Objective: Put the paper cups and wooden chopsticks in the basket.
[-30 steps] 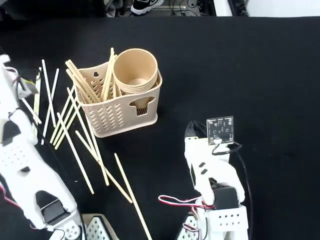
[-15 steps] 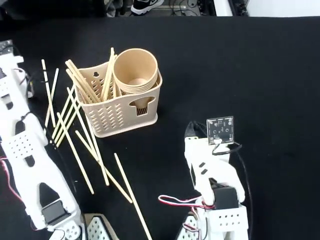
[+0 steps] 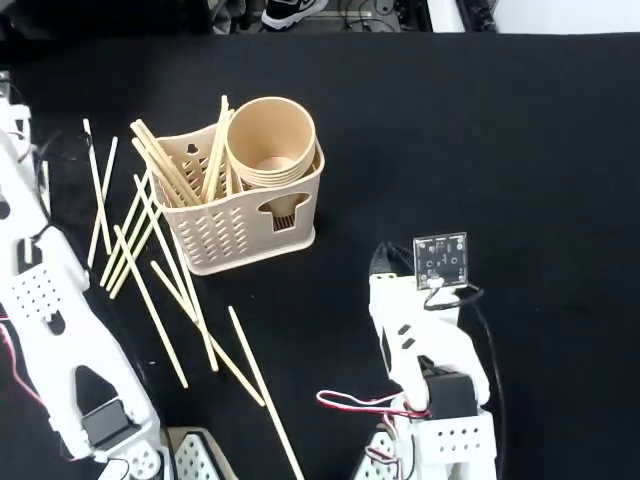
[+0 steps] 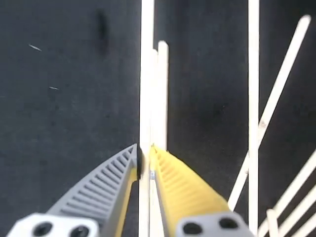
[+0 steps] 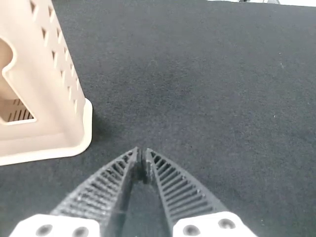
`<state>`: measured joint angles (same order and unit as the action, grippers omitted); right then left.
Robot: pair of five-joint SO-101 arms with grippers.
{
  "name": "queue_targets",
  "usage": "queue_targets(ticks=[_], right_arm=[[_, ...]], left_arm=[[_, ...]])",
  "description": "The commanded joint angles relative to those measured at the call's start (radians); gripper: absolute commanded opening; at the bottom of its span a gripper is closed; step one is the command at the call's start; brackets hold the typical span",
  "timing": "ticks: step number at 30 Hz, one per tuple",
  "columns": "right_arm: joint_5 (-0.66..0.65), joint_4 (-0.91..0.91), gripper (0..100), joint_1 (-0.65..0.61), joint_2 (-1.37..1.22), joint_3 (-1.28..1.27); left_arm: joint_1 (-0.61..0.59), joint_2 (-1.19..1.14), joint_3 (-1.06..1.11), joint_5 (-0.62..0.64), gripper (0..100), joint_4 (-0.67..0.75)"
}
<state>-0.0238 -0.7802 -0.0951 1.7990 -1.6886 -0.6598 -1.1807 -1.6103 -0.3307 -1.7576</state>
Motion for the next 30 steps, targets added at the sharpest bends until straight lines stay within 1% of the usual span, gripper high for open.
queue_targets(ticks=[1, 3, 6, 11, 13, 18, 22, 25, 27, 30], right_arm=[[-0.011, 0.000, 1.9, 0.012, 0.071, 0.004], [-0.011, 0.000, 1.9, 0.012, 0.071, 0.004], [-0.011, 0.000, 1.9, 0.012, 0.071, 0.004], [-0.011, 0.000, 1.9, 0.012, 0.071, 0.004], [-0.011, 0.000, 1.9, 0.012, 0.071, 0.004], [-0.011, 0.000, 1.9, 0.012, 0.071, 0.004], [-0.011, 0.000, 1.9, 0.012, 0.071, 0.004], [-0.011, 0.000, 1.9, 0.012, 0.071, 0.004], [-0.011, 0.000, 1.9, 0.012, 0.071, 0.004], [-0.011, 0.000, 1.9, 0.012, 0.071, 0.004]], left_arm=[[-0.035, 0.221, 0.054, 0.077, 3, -0.008], [-0.038, 0.330, 0.160, 0.095, 3, -0.008], [-0.028, 0.532, 0.394, 0.098, 3, -0.008], [0.036, 0.921, 0.799, 0.095, 3, 0.002], [0.067, 1.069, 0.938, 0.095, 3, 0.032], [0.147, 1.468, 1.271, 0.097, 3, 0.173], [0.237, 1.834, 1.555, 0.097, 3, 0.319], [0.329, 2.099, 1.753, 0.095, 3, 0.480], [0.418, 2.248, 1.863, 0.097, 3, 0.624], [0.542, 2.400, 2.054, 0.097, 3, 0.941]])
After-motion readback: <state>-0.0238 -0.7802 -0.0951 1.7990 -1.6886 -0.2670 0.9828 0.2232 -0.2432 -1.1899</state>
